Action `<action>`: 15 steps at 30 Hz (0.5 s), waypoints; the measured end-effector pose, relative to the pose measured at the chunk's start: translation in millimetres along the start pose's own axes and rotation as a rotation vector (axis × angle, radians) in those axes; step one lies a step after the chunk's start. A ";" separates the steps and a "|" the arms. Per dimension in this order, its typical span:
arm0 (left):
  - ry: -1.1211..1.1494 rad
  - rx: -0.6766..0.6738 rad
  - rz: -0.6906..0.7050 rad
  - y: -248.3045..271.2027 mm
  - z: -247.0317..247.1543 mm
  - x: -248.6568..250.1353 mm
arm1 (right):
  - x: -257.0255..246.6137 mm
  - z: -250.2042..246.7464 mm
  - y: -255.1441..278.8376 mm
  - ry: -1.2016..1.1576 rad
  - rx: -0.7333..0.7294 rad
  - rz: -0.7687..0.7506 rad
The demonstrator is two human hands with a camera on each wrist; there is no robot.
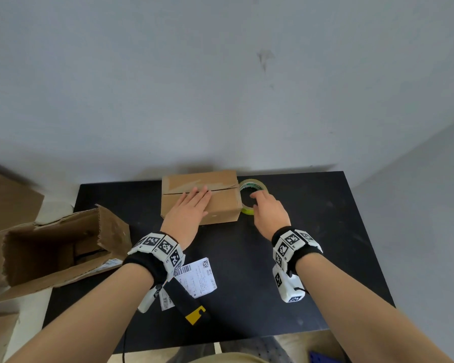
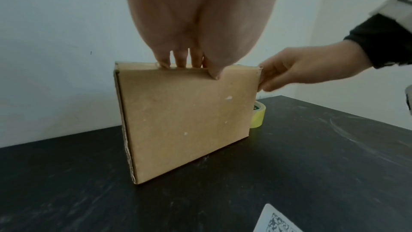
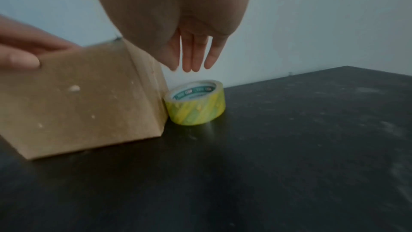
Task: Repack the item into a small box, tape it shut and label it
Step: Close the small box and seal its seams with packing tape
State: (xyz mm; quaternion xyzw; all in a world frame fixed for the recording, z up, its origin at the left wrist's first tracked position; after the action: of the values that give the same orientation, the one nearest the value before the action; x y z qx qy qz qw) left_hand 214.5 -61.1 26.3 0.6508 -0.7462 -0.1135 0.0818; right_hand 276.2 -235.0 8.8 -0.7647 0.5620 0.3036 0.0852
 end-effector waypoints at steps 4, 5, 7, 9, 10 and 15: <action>0.006 -0.007 -0.009 -0.4 3.2 -1.7 | 13.9 19.1 -3.4 0.122 -0.109 0.017; 0.008 -0.008 -0.011 -0.2 2.1 -2.0 | 15.4 21.8 -5.0 0.141 -0.117 0.016; 0.002 0.004 -0.011 0.7 -1.7 -1.4 | 16.9 25.2 -8.5 0.193 -0.114 0.011; -0.005 0.019 -0.016 1.7 -5.5 -1.6 | 16.1 26.7 -12.8 0.227 -0.104 0.005; -0.003 0.032 -0.018 1.5 -7.5 -2.0 | 15.6 26.4 -14.9 0.236 -0.097 0.001; -0.041 0.090 0.013 -1.1 -17.9 -3.6 | 13.2 16.1 -18.2 0.202 -0.080 -0.020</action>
State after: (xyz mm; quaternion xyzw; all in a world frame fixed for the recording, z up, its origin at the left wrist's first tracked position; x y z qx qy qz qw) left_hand 220.9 -58.8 43.4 0.6466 -0.7563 -0.0928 0.0377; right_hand 289.3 -231.6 -15.4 -0.7998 0.5475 0.2462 0.0007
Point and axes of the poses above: each hand's wrist, its own y-axis away from the middle knuckle, its own z-axis out of the palm, x = y × z, the point moved 7 cm from there along -y, towards the middle knuckle, and after that the axes turned 12 degrees about -y, right-handed, at the moved point
